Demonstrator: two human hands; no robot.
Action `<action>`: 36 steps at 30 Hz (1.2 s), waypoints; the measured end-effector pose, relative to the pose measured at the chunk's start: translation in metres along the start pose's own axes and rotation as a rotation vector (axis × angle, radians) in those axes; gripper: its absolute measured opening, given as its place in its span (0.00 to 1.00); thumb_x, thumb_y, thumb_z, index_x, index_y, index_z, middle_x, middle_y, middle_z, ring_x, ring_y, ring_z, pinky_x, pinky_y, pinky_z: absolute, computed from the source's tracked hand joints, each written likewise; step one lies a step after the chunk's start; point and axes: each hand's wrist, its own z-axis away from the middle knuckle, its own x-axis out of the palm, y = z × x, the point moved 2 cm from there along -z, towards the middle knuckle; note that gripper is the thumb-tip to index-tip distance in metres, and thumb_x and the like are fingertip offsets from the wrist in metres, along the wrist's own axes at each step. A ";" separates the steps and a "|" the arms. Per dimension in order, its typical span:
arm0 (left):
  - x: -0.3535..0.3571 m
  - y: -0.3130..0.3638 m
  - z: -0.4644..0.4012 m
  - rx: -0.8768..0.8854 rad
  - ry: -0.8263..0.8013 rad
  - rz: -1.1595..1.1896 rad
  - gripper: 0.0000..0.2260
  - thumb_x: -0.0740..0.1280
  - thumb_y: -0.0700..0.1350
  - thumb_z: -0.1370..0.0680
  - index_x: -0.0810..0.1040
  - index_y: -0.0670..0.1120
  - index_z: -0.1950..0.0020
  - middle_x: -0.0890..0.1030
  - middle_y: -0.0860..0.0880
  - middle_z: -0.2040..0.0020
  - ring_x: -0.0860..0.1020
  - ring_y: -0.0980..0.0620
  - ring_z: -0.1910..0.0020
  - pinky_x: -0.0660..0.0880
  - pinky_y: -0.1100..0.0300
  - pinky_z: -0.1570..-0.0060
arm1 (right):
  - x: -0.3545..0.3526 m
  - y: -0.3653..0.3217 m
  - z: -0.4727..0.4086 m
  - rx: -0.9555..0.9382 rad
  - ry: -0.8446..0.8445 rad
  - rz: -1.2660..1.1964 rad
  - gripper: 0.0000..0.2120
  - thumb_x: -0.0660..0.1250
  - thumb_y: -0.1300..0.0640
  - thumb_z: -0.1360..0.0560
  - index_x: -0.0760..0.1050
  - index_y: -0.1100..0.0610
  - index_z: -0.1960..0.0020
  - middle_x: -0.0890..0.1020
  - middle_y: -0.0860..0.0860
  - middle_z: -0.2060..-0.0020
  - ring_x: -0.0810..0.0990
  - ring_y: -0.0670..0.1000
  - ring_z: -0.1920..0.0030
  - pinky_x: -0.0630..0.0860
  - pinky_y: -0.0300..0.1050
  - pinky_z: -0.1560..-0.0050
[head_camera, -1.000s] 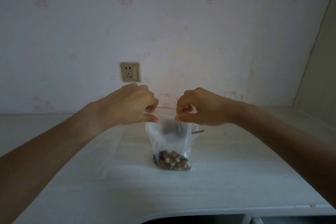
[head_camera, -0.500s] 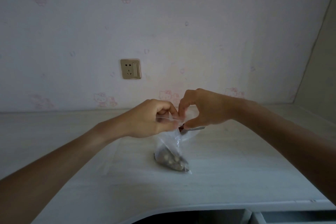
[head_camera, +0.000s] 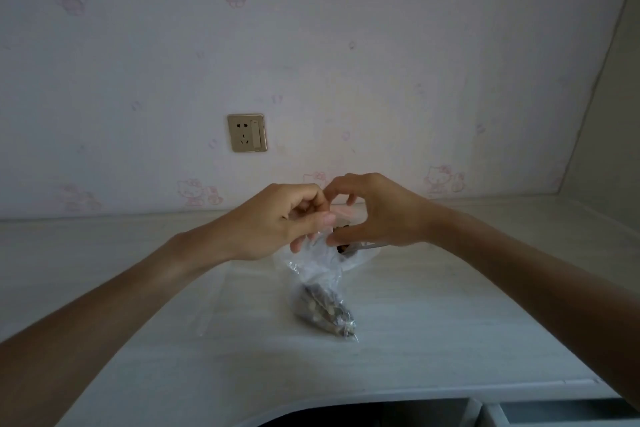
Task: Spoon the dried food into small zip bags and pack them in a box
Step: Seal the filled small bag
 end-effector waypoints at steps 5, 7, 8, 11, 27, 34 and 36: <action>-0.006 0.001 0.006 -0.034 -0.048 -0.013 0.10 0.66 0.49 0.16 0.77 0.48 0.55 0.74 0.56 0.70 0.73 0.55 0.71 0.73 0.61 0.66 | 0.007 0.007 0.001 0.024 0.021 -0.237 0.08 0.78 0.58 0.26 0.85 0.59 0.48 0.87 0.48 0.53 0.84 0.43 0.50 0.75 0.38 0.40; -0.009 -0.001 0.009 -0.055 -0.048 -0.053 0.11 0.65 0.50 0.16 0.76 0.49 0.57 0.70 0.56 0.71 0.68 0.56 0.72 0.68 0.60 0.68 | 0.010 0.009 0.000 0.034 -0.012 -0.291 0.05 0.77 0.60 0.25 0.84 0.59 0.51 0.87 0.47 0.58 0.84 0.40 0.57 0.76 0.34 0.48; -0.011 -0.002 0.010 -0.060 -0.047 -0.085 0.11 0.65 0.51 0.16 0.76 0.49 0.57 0.69 0.56 0.71 0.65 0.56 0.71 0.66 0.60 0.68 | 0.011 0.010 0.000 0.026 -0.019 -0.298 0.04 0.77 0.60 0.25 0.84 0.59 0.52 0.86 0.45 0.60 0.84 0.40 0.60 0.77 0.31 0.52; -0.017 -0.004 0.014 -0.049 -0.055 -0.182 0.14 0.63 0.57 0.18 0.75 0.49 0.57 0.69 0.55 0.70 0.63 0.56 0.71 0.63 0.63 0.68 | 0.009 0.008 -0.001 0.015 -0.050 -0.272 0.06 0.79 0.58 0.27 0.85 0.58 0.53 0.83 0.44 0.63 0.81 0.42 0.62 0.80 0.37 0.56; -0.017 0.000 0.007 0.059 -0.007 0.005 0.08 0.73 0.55 0.21 0.82 0.53 0.55 0.82 0.50 0.65 0.81 0.50 0.69 0.80 0.59 0.59 | -0.020 0.003 -0.001 0.003 -0.146 -0.209 0.08 0.73 0.52 0.22 0.88 0.55 0.51 0.87 0.43 0.59 0.84 0.42 0.54 0.75 0.31 0.48; -0.014 0.003 0.002 0.027 -0.025 0.080 0.16 0.65 0.52 0.17 0.78 0.41 0.57 0.82 0.47 0.68 0.81 0.48 0.71 0.79 0.57 0.57 | -0.027 -0.002 0.002 0.045 -0.105 -0.327 0.09 0.65 0.60 0.17 0.83 0.57 0.52 0.86 0.48 0.57 0.84 0.44 0.53 0.74 0.34 0.46; -0.012 0.003 0.002 0.011 -0.030 0.070 0.17 0.64 0.52 0.16 0.78 0.42 0.58 0.83 0.46 0.68 0.82 0.48 0.71 0.79 0.59 0.56 | -0.026 -0.004 0.004 0.056 -0.132 -0.309 0.04 0.68 0.61 0.19 0.82 0.58 0.49 0.87 0.48 0.56 0.85 0.46 0.50 0.75 0.37 0.43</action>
